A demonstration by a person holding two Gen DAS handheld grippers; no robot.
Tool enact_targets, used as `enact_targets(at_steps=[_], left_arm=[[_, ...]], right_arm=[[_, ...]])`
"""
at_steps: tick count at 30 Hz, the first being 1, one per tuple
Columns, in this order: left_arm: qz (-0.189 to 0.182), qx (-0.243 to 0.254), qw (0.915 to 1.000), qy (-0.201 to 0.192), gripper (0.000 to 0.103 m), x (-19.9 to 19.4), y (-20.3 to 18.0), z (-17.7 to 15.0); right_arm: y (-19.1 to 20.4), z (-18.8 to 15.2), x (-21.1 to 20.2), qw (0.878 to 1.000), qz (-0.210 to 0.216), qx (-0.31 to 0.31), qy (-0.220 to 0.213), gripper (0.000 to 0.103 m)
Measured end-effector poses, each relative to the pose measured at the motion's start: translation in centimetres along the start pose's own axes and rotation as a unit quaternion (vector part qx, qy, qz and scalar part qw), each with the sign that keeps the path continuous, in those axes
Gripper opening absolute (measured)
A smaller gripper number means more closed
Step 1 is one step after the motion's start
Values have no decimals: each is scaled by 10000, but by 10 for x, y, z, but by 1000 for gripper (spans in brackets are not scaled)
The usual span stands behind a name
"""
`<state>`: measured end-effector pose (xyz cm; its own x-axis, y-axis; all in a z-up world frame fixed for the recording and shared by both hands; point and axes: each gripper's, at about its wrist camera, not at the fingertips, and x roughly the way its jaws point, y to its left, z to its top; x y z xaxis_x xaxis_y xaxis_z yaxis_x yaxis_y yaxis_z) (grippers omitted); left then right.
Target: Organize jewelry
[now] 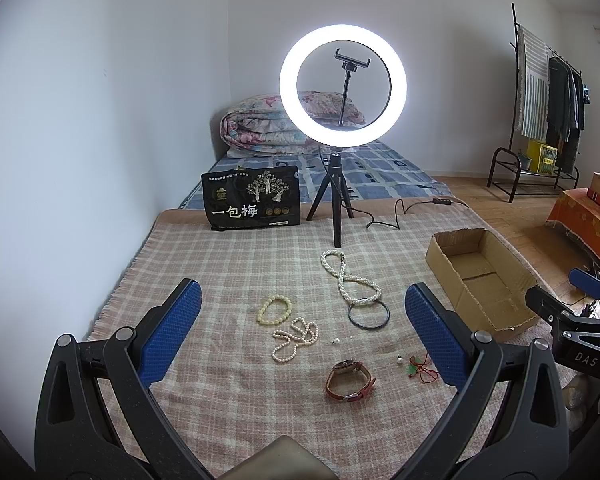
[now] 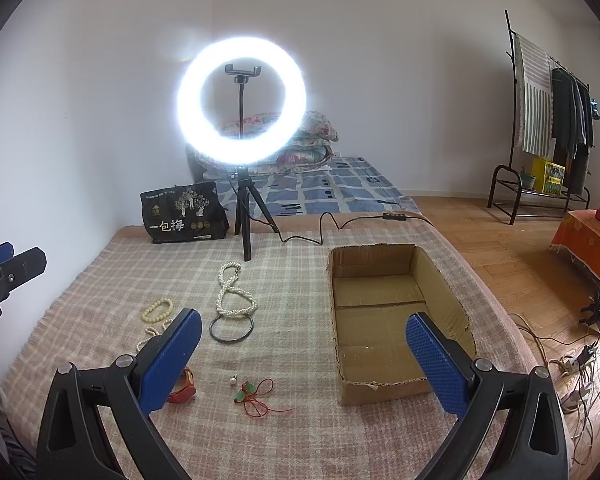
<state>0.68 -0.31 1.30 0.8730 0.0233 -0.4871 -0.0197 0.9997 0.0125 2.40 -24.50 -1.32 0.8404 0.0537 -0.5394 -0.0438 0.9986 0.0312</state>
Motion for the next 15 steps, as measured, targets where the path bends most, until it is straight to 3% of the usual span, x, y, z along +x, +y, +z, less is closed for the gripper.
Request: enact_targets(at_steps=[8,15], left_arm=[[32,-5,10000,-1,103,0,2,-2],[336,-143,9993,50,103,11,29,-1]], right_arm=[[0,-1,1,10000,-1,-5,23,103],[2,-1,6,10000,25,-56,47,103]])
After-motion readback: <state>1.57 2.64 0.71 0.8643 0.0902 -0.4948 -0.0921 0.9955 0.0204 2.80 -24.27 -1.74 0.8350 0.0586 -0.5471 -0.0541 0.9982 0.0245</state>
